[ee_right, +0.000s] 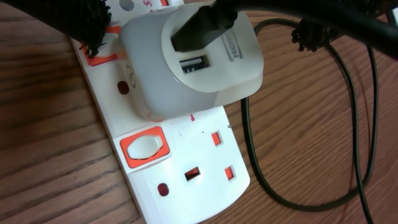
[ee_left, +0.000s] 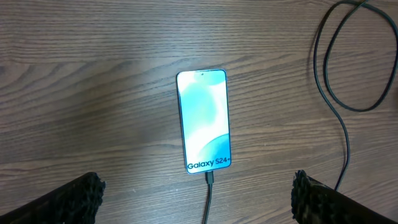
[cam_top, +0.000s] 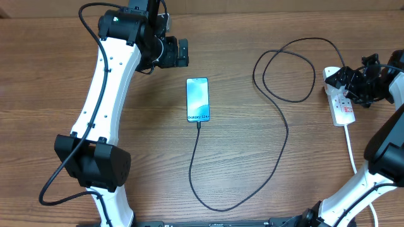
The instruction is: Plug charger to phone and switch on socket
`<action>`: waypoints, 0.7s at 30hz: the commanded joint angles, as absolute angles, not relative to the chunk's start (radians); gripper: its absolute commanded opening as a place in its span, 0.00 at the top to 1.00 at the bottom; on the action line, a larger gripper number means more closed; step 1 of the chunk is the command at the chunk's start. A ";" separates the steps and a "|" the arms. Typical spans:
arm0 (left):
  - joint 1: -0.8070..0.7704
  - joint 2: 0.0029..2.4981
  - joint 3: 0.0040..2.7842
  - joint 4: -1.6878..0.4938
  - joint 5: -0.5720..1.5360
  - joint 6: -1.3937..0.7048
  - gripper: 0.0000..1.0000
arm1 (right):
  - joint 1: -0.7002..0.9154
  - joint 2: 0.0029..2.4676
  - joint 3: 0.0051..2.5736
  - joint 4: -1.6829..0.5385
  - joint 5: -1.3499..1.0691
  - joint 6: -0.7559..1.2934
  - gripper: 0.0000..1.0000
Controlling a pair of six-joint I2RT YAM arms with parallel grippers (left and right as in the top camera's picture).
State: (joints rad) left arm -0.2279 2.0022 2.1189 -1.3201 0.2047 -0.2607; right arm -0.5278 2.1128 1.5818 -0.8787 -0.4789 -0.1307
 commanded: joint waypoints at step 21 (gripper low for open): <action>-0.229 2.010 2.117 -1.320 0.199 -0.250 0.00 | -0.482 2.137 1.571 -0.915 -0.534 -0.167 0.05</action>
State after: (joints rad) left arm -0.2279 2.0022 2.1189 -1.3201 0.2043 -0.2607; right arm -0.5144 2.1128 1.5822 -0.8955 -0.4549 -0.1532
